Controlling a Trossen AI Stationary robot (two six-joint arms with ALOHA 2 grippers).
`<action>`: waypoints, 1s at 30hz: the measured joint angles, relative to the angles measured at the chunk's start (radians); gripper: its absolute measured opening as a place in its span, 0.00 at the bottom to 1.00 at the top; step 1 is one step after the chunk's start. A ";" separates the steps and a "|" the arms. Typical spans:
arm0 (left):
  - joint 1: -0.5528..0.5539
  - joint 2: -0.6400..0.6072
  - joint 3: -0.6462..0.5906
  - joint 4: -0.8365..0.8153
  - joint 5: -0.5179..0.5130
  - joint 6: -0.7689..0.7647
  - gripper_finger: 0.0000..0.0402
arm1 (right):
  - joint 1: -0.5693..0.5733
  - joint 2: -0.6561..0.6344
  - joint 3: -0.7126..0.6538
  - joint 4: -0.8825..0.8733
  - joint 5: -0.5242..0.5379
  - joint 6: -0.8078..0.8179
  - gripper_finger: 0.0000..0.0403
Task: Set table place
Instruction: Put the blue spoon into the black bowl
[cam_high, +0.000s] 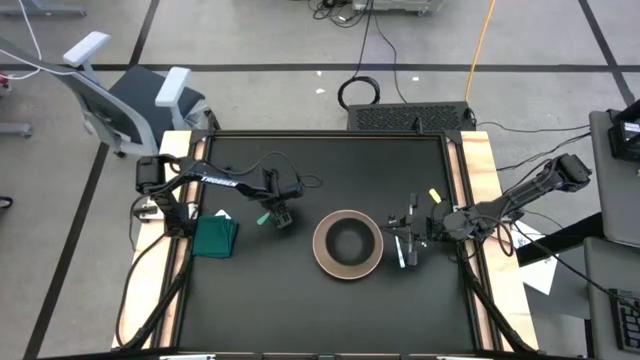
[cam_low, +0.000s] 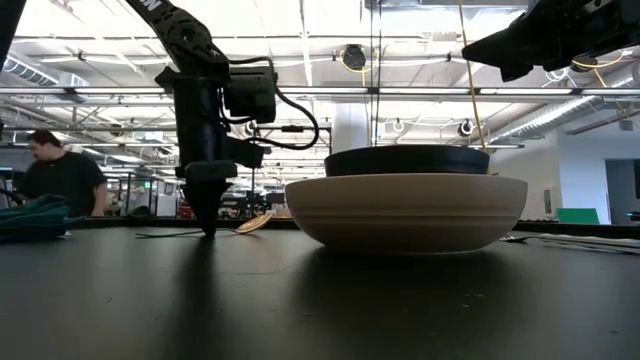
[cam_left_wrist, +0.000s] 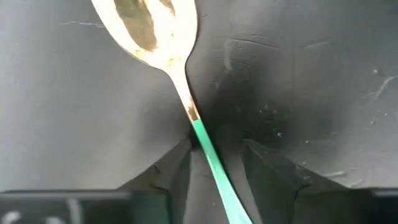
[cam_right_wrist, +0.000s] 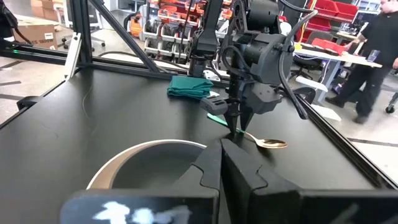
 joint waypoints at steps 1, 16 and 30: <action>0.000 0.000 0.000 0.000 0.003 0.001 0.34 | 0.000 0.000 0.000 0.000 0.000 0.000 0.00; -0.002 -0.015 0.002 -0.002 -0.001 0.033 0.06 | 0.000 0.000 0.002 0.000 -0.001 0.007 0.00; -0.002 -0.244 0.032 -0.114 -0.010 0.064 0.05 | 0.002 0.000 0.002 0.000 -0.001 0.007 0.00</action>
